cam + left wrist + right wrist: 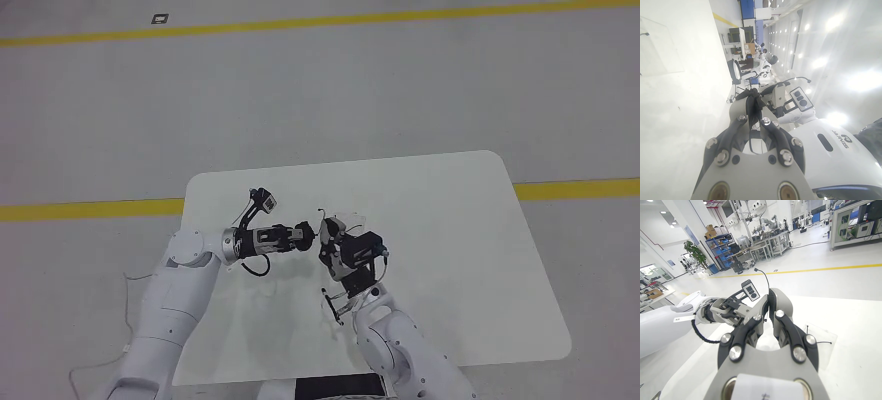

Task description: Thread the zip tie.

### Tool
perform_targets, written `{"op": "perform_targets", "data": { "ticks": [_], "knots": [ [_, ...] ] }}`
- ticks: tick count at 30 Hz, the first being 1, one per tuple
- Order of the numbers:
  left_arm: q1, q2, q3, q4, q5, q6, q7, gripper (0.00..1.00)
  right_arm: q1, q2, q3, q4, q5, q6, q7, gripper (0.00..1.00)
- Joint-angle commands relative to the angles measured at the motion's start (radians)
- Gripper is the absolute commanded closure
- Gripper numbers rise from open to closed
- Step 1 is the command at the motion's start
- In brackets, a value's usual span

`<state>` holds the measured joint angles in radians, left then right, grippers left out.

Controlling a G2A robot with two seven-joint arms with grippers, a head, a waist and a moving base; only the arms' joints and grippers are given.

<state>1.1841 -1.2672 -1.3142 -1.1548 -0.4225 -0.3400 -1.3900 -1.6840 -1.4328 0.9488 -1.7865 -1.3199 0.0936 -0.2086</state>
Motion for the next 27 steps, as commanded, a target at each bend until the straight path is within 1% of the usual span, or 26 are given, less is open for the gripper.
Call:
{"op": "perform_targets", "data": {
  "ticks": [1,27],
  "knots": [
    [0.0,0.0,0.0,0.0,0.0,0.0,0.0,1.0,0.002,0.0,-0.001,0.002,0.001,0.0,0.001,1.0],
    [0.0,0.0,0.0,0.0,0.0,0.0,0.0,1.0,0.013,0.002,-0.01,0.02,-0.001,0.011,0.012,1.0]
  ]
}}
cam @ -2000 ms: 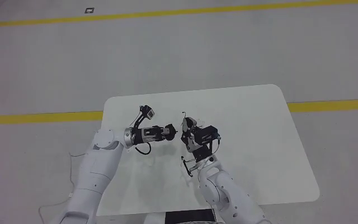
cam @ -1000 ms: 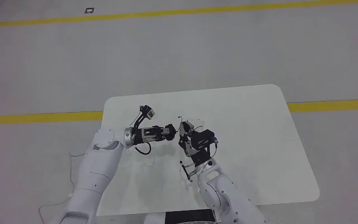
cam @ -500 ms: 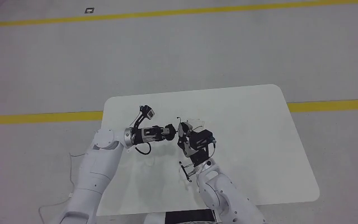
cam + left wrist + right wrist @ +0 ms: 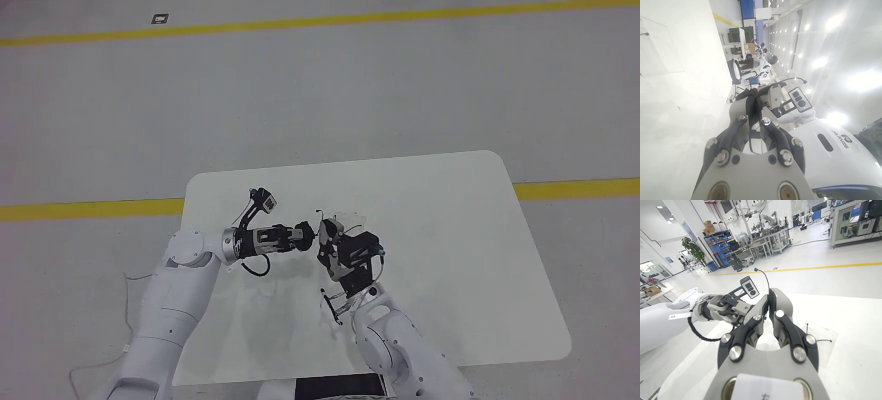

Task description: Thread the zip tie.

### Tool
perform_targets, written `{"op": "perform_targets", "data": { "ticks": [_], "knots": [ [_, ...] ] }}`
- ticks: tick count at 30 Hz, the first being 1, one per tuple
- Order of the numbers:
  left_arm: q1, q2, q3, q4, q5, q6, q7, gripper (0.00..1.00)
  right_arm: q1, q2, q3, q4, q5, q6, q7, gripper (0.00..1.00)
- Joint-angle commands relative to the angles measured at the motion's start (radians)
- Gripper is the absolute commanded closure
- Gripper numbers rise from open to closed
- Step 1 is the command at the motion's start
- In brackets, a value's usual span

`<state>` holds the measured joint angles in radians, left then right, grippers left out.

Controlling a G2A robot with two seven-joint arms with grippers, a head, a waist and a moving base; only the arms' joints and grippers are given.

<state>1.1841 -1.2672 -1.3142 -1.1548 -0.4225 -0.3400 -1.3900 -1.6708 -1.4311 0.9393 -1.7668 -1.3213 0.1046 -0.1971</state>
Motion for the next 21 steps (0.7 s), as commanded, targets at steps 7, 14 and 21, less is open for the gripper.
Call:
{"op": "perform_targets", "data": {
  "ticks": [7,14,21],
  "knots": [
    [0.0,0.0,0.0,0.0,0.0,0.0,0.0,1.0,0.002,0.001,-0.002,0.003,0.002,-0.006,0.005,1.0],
    [0.0,0.0,0.0,0.0,0.0,0.0,0.0,1.0,0.002,0.002,-0.002,0.003,-0.005,0.0,0.008,1.0],
    [0.0,0.0,0.0,0.0,0.0,0.0,0.0,1.0,0.002,0.003,-0.002,0.004,-0.006,0.005,0.006,1.0]
  ]
}}
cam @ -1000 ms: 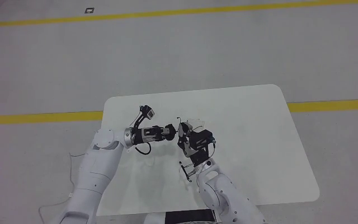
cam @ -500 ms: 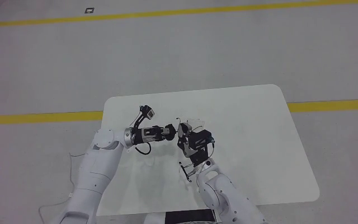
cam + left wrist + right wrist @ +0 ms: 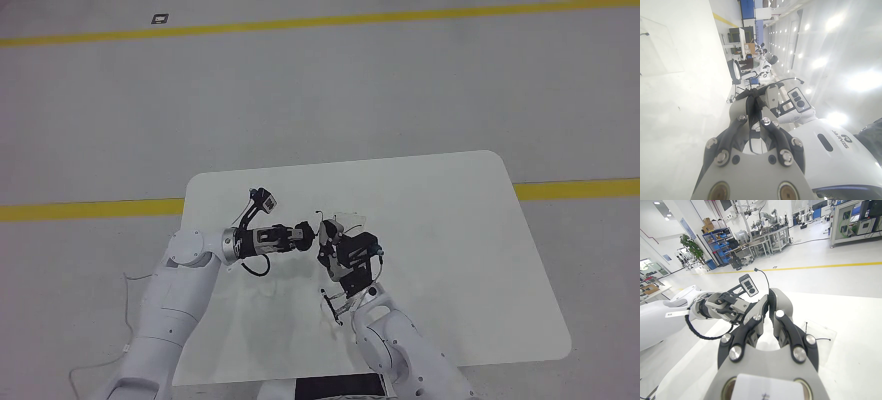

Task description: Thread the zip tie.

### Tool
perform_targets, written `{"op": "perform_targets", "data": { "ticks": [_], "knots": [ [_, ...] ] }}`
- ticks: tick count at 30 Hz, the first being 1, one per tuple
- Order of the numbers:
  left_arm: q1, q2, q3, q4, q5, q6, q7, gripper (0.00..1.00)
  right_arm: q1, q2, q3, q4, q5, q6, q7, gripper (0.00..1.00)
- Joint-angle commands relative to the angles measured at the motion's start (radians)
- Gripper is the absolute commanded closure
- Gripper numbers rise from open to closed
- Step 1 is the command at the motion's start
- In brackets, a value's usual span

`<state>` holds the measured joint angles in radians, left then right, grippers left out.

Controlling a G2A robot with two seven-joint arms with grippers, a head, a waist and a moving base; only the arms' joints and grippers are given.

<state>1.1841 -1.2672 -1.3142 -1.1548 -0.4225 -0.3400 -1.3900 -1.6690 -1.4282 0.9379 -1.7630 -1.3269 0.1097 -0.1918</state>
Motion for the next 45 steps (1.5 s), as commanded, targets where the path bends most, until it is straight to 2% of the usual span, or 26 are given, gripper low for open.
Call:
{"op": "perform_targets", "data": {
  "ticks": [1,10,28,29,30,31,39,45],
  "knots": [
    [0.0,0.0,0.0,0.0,0.0,0.0,0.0,1.0,0.0,0.0,0.0,0.0,0.0,-0.001,0.001,1.0],
    [0.0,0.0,0.0,0.0,0.0,0.0,0.0,1.0,0.002,0.001,0.002,0.004,0.003,0.003,0.003,1.0],
    [0.0,0.0,0.0,0.0,0.0,0.0,0.0,1.0,0.009,0.004,-0.005,0.011,0.009,-0.026,0.032,1.0],
    [0.0,0.0,0.0,0.0,0.0,0.0,0.0,1.0,0.009,0.004,-0.005,0.011,0.01,-0.025,0.033,0.94],
    [0.0,0.0,0.0,0.0,0.0,0.0,0.0,1.0,0.009,0.004,-0.004,0.011,0.011,-0.024,0.033,0.84],
    [0.0,0.0,0.0,0.0,0.0,0.0,0.0,1.0,0.01,0.004,-0.004,0.01,0.012,-0.023,0.034,0.69],
    [0.0,0.0,0.0,0.0,0.0,0.0,0.0,1.0,0.012,0.005,-0.003,0.007,0.007,-0.015,0.032,0.75],
    [0.0,0.0,0.0,0.0,0.0,0.0,0.0,1.0,0.015,0.006,-0.004,-0.006,-0.007,-0.007,0.034,0.84]
  ]
}}
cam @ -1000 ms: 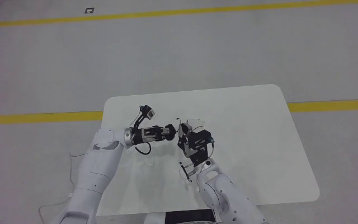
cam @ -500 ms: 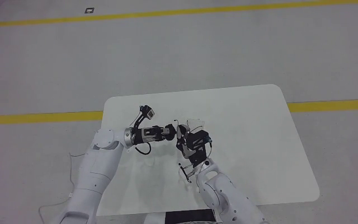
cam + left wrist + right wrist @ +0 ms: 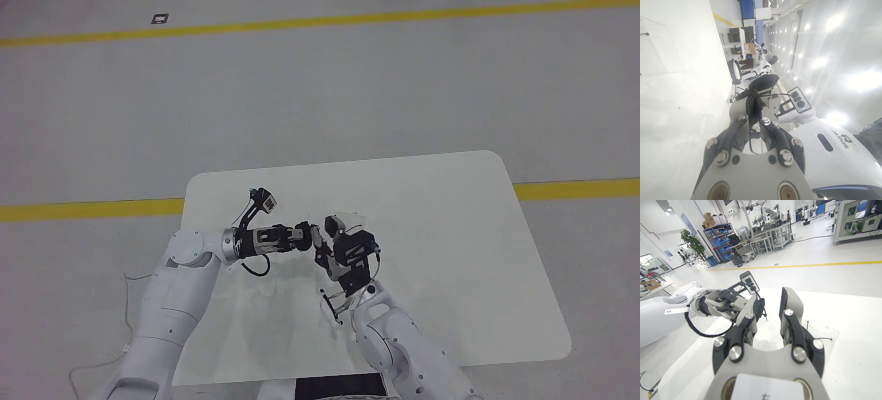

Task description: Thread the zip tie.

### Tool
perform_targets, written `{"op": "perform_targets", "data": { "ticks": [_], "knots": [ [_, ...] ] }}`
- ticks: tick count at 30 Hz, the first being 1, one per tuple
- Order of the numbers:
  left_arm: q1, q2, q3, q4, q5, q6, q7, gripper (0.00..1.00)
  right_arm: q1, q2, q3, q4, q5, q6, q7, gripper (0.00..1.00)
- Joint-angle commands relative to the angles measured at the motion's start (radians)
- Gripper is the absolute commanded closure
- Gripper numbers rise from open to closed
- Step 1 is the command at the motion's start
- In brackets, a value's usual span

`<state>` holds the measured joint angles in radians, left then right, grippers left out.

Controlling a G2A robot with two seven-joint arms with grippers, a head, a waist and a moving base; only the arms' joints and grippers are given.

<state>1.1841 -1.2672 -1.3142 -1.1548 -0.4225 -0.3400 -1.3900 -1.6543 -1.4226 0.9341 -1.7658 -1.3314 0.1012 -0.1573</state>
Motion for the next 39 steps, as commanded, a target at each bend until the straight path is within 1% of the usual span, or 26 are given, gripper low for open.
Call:
{"op": "perform_targets", "data": {
  "ticks": [1,4,6,12,27,28,29,30,31,33,35,37,39],
  "knots": [
    [0.0,0.0,0.0,0.0,0.0,0.0,0.0,1.0,0.0,0.0,-0.001,-0.007,-0.007,0.003,-0.001,0.84],
    [0.0,0.0,0.0,0.0,0.0,0.0,0.0,1.0,-0.002,0.001,-0.002,-0.016,-0.015,0.005,-0.002,0.9],
    [0.0,0.0,0.0,0.0,0.0,0.0,0.0,1.0,-0.004,0.001,-0.003,-0.018,-0.018,0.006,-0.002,1.0],
    [0.0,0.0,0.0,0.0,0.0,0.0,0.0,1.0,-0.006,0.002,-0.005,-0.02,-0.027,0.01,-0.001,1.0],
    [0.0,0.0,0.0,0.0,0.0,0.0,0.0,1.0,0.015,-0.002,-0.014,0.017,-0.006,0.014,0.008,1.0],
    [0.0,0.0,0.0,0.0,0.0,0.0,0.0,1.0,0.015,-0.002,-0.014,0.016,-0.005,0.016,0.005,0.81],
    [0.0,0.0,0.0,0.0,0.0,0.0,0.0,1.0,0.014,-0.002,-0.013,0.015,-0.005,0.019,0.002,0.55],
    [0.0,0.0,0.0,0.0,0.0,0.0,0.0,1.0,0.012,-0.002,-0.013,0.013,-0.004,0.02,-0.001,0.08],
    [0.0,0.0,0.0,0.0,0.0,0.0,0.0,1.0,0.01,-0.002,-0.012,0.01,-0.005,0.022,-0.004,0.0],
    [0.0,0.0,0.0,0.0,0.0,0.0,0.0,1.0,0.005,-0.001,-0.01,0.005,-0.006,0.023,-0.009,0.0],
    [0.0,0.0,0.0,0.0,0.0,0.0,0.0,1.0,-0.002,0.0,-0.007,-0.001,-0.008,0.023,-0.013,0.11],
    [0.0,0.0,0.0,0.0,0.0,0.0,0.0,1.0,-0.007,0.002,-0.005,-0.005,-0.011,0.022,-0.015,0.18],
    [0.0,0.0,0.0,0.0,0.0,0.0,0.0,1.0,-0.013,0.003,-0.004,-0.008,-0.014,0.021,-0.017,0.29]
  ]
}}
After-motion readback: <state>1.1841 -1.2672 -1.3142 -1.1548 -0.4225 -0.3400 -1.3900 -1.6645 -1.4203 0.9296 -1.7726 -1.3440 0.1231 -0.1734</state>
